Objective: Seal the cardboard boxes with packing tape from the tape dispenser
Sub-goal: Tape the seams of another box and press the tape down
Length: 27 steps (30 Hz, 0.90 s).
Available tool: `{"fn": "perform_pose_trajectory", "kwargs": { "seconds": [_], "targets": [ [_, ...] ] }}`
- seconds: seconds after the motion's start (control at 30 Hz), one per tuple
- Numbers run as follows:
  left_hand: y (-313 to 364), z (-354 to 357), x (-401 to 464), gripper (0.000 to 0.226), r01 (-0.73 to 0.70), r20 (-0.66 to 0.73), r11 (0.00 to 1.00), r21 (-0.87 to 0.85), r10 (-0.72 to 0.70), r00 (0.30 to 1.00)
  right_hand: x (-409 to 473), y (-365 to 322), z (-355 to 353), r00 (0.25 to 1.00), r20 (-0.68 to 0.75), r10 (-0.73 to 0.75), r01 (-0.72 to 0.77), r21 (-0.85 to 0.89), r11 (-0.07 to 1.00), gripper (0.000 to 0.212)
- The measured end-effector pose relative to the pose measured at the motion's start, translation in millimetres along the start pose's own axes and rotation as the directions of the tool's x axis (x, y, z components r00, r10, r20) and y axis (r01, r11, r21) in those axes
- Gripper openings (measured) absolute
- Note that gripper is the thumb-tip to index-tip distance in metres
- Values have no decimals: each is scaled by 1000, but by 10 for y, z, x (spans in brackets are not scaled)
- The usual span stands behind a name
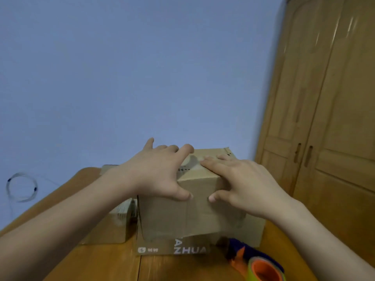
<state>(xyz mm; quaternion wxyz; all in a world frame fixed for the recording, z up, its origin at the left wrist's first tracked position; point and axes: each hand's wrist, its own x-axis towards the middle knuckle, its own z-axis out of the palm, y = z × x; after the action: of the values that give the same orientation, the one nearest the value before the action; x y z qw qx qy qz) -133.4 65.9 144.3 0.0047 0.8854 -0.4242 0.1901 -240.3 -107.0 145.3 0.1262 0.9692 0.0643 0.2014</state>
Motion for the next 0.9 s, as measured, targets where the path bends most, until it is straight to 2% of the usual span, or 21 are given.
{"fn": "perform_pose_trajectory", "kwargs": {
  "seconds": [0.27, 0.53, 0.7, 0.8, 0.9],
  "targets": [
    [260, 507, -581, 98, -27, 116, 999, -32, 30, 993, -510, -366, 497, 996, 86, -6, -3, 99, 995, 76],
    [262, 1265, -849, 98, -63, 229, 988, -141, 94, 969, -809, -720, 1319, 980, 186, 71, -110, 208, 972, 77],
    [289, 1464, -837, 95, -31, 316, 992, -126, 69, 946, -889, -754, 1587, 982, 130, 134, -167, 288, 943, 75],
    [319, 1494, -815, 89, -38, 368, 994, -106, 75, 927, -884, -713, 1670, 991, 30, 129, -133, 228, 965, 78],
    [378, 1537, -824, 89, -50, 337, 994, -95, 80, 938, -869, -712, 1770, 989, -82, 122, -103, 206, 973, 72]
  ]
}}
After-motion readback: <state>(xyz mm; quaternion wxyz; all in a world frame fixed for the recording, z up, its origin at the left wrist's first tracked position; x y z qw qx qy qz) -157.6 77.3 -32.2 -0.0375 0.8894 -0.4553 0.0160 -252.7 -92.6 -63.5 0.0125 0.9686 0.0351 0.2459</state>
